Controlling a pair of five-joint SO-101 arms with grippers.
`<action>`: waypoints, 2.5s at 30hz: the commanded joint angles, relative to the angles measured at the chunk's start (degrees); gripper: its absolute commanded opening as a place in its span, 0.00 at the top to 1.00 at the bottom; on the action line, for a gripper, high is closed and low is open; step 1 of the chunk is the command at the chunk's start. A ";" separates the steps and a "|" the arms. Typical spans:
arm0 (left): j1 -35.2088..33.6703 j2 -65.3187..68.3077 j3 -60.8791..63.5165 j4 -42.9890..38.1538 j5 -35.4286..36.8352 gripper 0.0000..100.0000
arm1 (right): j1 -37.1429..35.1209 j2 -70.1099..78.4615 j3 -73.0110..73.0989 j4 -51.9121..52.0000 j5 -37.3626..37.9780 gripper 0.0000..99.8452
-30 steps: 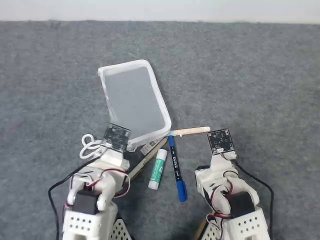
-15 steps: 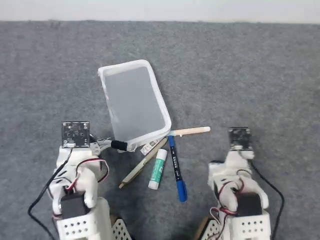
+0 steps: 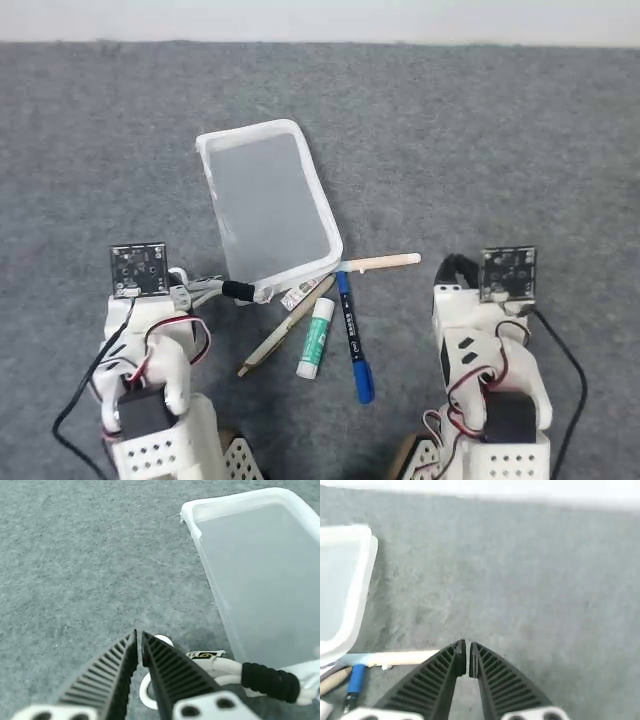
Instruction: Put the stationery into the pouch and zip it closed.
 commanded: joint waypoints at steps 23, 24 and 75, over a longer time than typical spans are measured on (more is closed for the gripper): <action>-0.18 -1.05 -3.38 2.37 -0.09 0.82 | -20.79 35.82 -32.18 6.37 2.55 0.99; -0.18 -1.05 -3.38 2.37 -0.09 0.82 | -22.11 37.58 -33.23 6.37 1.76 0.99; -16.88 -1.14 -3.47 -5.71 5.98 0.82 | -45.67 92.70 -62.15 -9.10 -17.67 0.99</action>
